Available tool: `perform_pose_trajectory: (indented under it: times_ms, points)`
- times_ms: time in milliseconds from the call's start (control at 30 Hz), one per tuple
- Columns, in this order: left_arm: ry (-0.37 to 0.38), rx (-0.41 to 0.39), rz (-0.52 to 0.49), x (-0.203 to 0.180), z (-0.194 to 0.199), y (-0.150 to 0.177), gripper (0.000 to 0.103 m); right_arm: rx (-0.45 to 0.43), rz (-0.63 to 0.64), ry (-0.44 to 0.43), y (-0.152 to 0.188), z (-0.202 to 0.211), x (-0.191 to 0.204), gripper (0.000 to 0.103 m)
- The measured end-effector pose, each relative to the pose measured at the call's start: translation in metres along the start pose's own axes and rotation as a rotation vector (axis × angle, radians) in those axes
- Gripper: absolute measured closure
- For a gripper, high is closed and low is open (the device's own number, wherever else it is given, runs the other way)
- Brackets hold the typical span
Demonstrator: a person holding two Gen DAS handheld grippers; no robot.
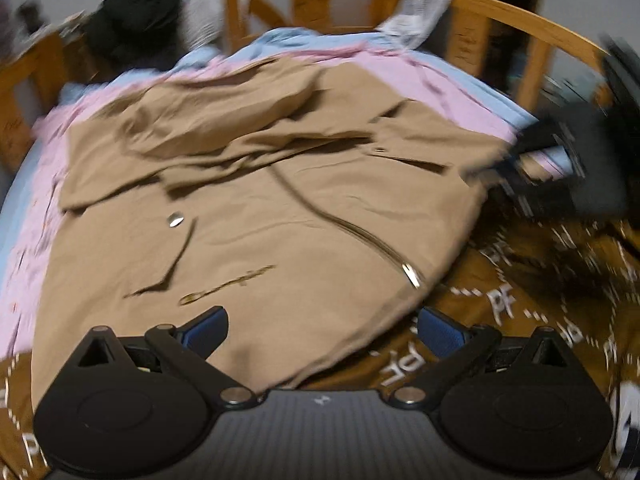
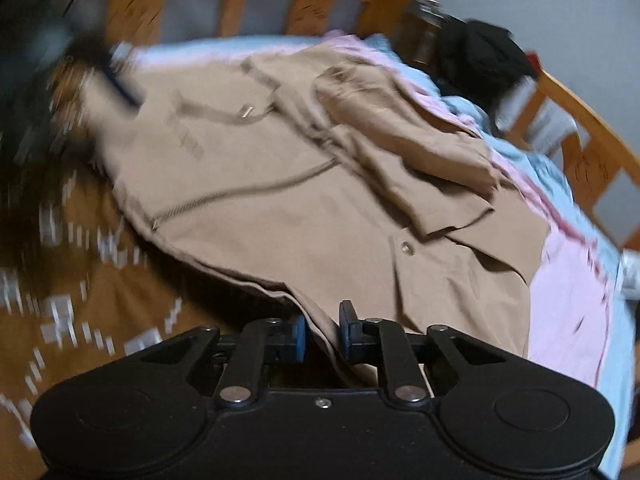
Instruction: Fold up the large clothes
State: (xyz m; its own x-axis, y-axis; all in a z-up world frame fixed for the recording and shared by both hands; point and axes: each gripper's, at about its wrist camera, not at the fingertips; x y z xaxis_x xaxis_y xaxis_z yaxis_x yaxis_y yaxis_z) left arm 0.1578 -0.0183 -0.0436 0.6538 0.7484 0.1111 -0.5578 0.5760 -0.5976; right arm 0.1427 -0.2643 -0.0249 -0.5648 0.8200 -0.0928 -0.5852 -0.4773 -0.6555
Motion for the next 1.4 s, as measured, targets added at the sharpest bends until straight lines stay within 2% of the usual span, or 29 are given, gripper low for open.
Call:
perform_pose_trajectory:
  times_ms: [33, 100, 200, 300, 400, 433, 500, 567, 600, 633, 700, 800, 833, 933, 1000, 1033, 1067, 1100, 1200, 1267, 1400]
  points:
    - [-0.02, 0.006, -0.04, -0.007, -0.002, -0.001, 0.0, -0.006, -0.042, -0.008, -0.007, 0.003, -0.005, 0.089]
    - [-0.117, 0.034, -0.108, -0.017, -0.01, -0.004, 0.002, -0.027, -0.129, -0.02, -0.023, 0.009, -0.018, 0.09]
    - [-0.235, 0.08, -0.12, -0.01, -0.018, -0.006, 0.012, -0.063, -0.207, -0.027, -0.039, 0.018, -0.034, 0.091]
    - [-0.365, 0.08, -0.146, 0.008, -0.009, 0.007, 0.023, -0.094, -0.214, -0.021, -0.044, 0.025, -0.038, 0.092]
    - [-0.438, 0.096, -0.107, 0.031, 0.004, 0.029, 0.031, -0.09, -0.195, -0.021, -0.038, 0.027, -0.035, 0.092]
    - [-0.448, 0.088, -0.094, 0.037, 0.009, 0.035, 0.044, -0.086, -0.176, -0.019, -0.035, 0.025, -0.034, 0.092]
    - [-0.474, 0.092, -0.102, 0.044, 0.015, 0.041, 0.057, -0.078, -0.144, -0.007, -0.024, 0.025, -0.028, 0.09]
    - [-0.469, 0.069, -0.093, 0.05, 0.02, 0.04, 0.065, -0.055, -0.11, 0.008, -0.01, 0.02, -0.022, 0.08]
    - [-0.455, 0.05, -0.082, 0.053, 0.022, 0.04, 0.074, -0.045, -0.083, 0.027, 0.0, 0.018, -0.017, 0.071]
    - [-0.444, 0.041, -0.074, 0.055, 0.023, 0.037, 0.077, -0.023, -0.052, 0.048, 0.012, 0.013, -0.011, 0.064]
    - [-0.459, 0.026, -0.054, 0.058, 0.025, 0.032, 0.083, 0.023, -0.003, 0.078, 0.034, 0.007, -0.005, 0.058]
    - [-0.476, 0.007, -0.028, 0.066, 0.027, 0.026, 0.083, 0.044, 0.074, 0.164, 0.058, 0.003, -0.004, 0.054]
    - [-0.474, 0.01, -0.017, 0.07, 0.026, 0.026, 0.081, 0.041, 0.081, 0.196, 0.063, 0.003, -0.008, 0.05]
    - [-0.46, 0.039, 0.014, 0.078, 0.021, 0.032, 0.078, 0.043, 0.096, 0.271, 0.068, 0.002, -0.022, 0.048]
    - [-0.448, 0.061, 0.022, 0.08, 0.017, 0.041, 0.078, 0.046, 0.088, 0.297, 0.072, 0.0, -0.032, 0.054]
    - [-0.445, 0.071, 0.025, 0.08, 0.016, 0.044, 0.082, 0.048, 0.073, 0.29, 0.072, -0.001, -0.038, 0.071]
    - [-0.435, 0.075, 0.028, 0.078, 0.017, 0.047, 0.086, 0.052, 0.064, 0.277, 0.072, -0.001, -0.043, 0.082]
    - [-0.425, 0.072, 0.03, 0.078, 0.018, 0.049, 0.094, 0.049, 0.064, 0.282, 0.071, 0.0, -0.044, 0.096]
    - [-0.445, 0.005, 0.034, 0.072, 0.034, 0.048, 0.099, -0.016, 0.024, 0.284, 0.062, 0.013, -0.05, 0.1]
    - [-0.475, -0.058, 0.05, 0.069, 0.05, 0.046, 0.1, -0.072, -0.011, 0.301, 0.052, 0.03, -0.054, 0.101]
    - [-0.499, -0.123, 0.059, 0.063, 0.087, 0.039, 0.101, -0.16, -0.036, 0.318, 0.035, 0.074, -0.056, 0.102]
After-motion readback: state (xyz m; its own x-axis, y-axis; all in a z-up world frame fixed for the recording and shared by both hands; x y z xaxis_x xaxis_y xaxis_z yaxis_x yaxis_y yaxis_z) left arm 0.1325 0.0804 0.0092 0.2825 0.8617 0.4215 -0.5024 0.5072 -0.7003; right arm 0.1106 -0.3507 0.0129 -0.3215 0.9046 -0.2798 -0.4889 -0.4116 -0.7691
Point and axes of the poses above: each gripper's, at about its wrist camera, not at the fingertips, and z roughly against the way its jaws point, x to its left, y to its underside, and after that the axes turned 9 degrees about -z, right-handed
